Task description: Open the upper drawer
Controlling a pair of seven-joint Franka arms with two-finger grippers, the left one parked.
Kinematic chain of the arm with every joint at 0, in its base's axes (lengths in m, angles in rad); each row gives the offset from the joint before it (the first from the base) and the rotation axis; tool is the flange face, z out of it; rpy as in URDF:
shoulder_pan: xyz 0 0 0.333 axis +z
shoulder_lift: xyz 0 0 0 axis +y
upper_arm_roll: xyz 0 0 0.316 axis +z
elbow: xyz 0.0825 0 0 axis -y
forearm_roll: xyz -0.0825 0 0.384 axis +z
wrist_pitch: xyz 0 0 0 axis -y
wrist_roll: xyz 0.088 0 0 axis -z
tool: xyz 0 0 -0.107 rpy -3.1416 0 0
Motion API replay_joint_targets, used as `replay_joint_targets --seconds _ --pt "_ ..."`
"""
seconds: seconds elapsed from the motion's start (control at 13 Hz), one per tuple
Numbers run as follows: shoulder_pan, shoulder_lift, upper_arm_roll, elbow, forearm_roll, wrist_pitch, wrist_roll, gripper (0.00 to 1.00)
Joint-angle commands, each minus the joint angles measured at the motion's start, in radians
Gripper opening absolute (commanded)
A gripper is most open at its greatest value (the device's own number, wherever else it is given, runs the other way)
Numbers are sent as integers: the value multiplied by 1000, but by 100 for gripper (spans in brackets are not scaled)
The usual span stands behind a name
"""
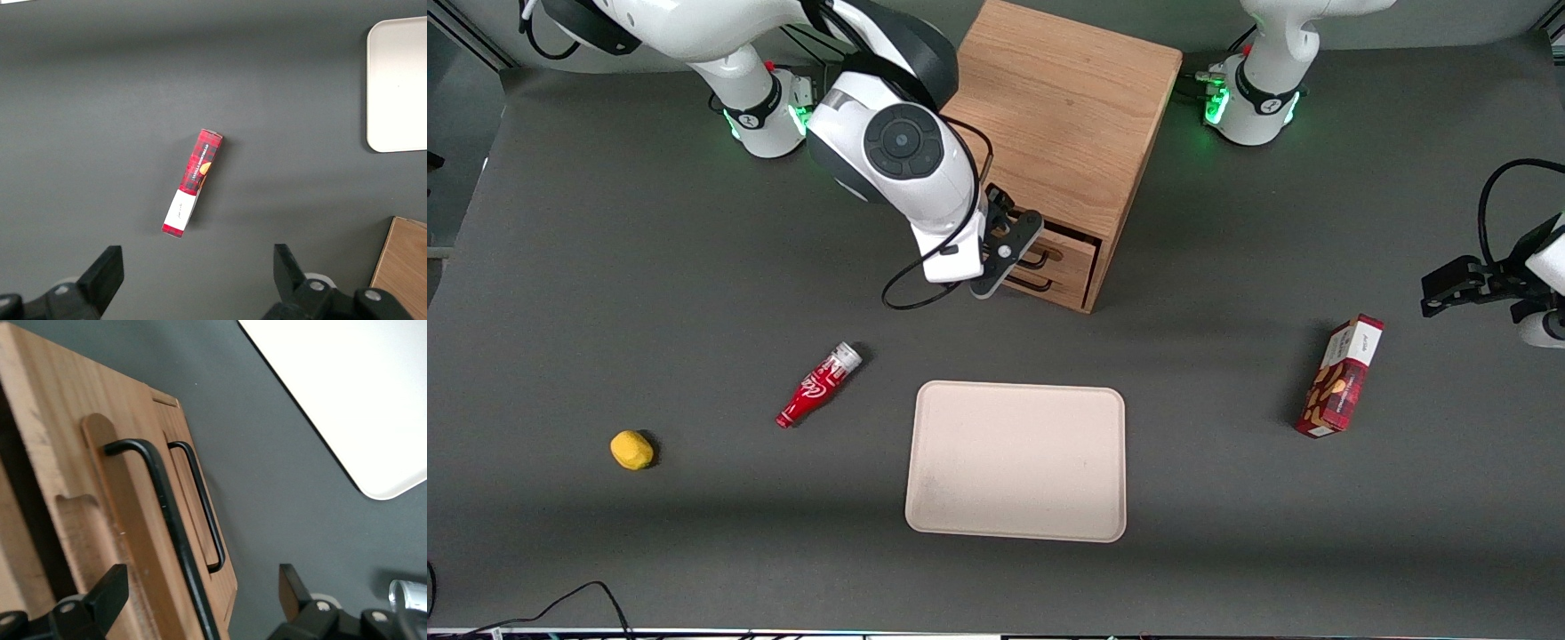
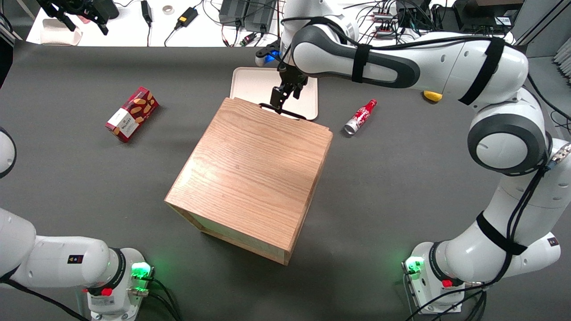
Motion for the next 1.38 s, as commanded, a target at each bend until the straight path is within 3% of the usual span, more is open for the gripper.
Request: replay_joint_targets --seconds 0.0,0.54,1.31 --pt "-6 27 8 3 -40 13 -40 100" --pt "-17 43 -12 -55 -77 112 -106 100" --pt "-15 46 -187 19 -74 175 -270 100"
